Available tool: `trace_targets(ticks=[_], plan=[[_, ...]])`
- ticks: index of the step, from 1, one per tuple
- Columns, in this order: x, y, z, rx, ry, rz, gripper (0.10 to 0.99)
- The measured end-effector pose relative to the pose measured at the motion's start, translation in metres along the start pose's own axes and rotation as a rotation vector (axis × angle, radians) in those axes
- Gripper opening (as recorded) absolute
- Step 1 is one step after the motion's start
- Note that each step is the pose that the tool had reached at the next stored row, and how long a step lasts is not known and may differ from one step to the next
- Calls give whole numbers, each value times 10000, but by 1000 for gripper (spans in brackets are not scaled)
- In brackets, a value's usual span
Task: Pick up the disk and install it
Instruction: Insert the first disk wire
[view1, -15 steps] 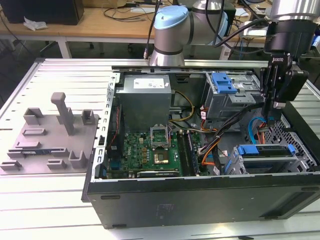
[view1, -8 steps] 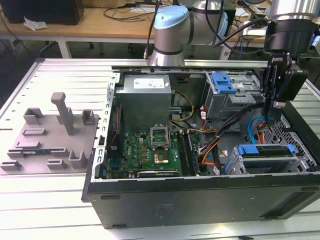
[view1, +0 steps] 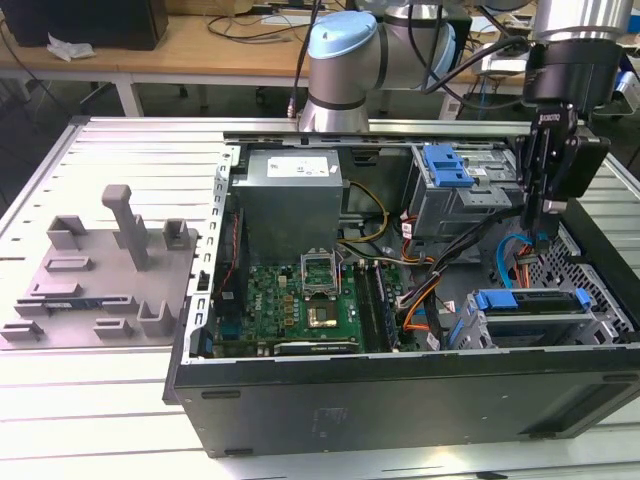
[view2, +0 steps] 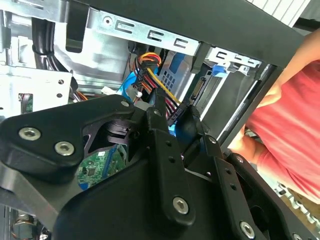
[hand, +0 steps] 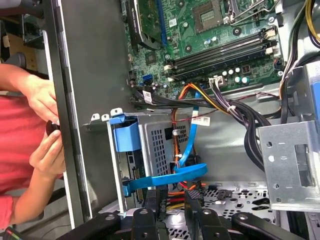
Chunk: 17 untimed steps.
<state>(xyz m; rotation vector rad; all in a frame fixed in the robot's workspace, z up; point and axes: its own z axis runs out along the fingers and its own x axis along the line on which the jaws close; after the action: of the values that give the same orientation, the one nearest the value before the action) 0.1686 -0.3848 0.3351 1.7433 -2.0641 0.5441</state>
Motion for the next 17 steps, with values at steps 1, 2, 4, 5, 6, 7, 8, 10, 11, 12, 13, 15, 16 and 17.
trace_targets(ticks=[1, 2, 4, 5, 6, 7, 8, 10, 11, 12, 13, 15, 16, 17], plan=[[-3, 0, 4, 7, 16, -6, 353], [-6, 0, 8, 13, 25, -14, 353], [-10, 0, 15, 19, 33, -21, 353], [-13, 1, 19, 23, 42, -25, 353], [-16, 1, 23, 28, 54, -30, 353], [-19, 2, 25, 33, 67, -33, 353], [-21, 2, 27, 36, 77, -35, 353], [-27, 3, 33, 45, 107, -40, 271], [-30, 3, 35, 48, 120, -43, 208], [-31, 3, 37, 51, 129, -44, 169], [-33, 4, 39, 55, 140, -46, 169], [-37, 4, 41, 61, 166, -48, 169], [-38, 4, 42, 65, 188, -48, 169], [-38, 4, 42, 67, 201, -48, 169]])
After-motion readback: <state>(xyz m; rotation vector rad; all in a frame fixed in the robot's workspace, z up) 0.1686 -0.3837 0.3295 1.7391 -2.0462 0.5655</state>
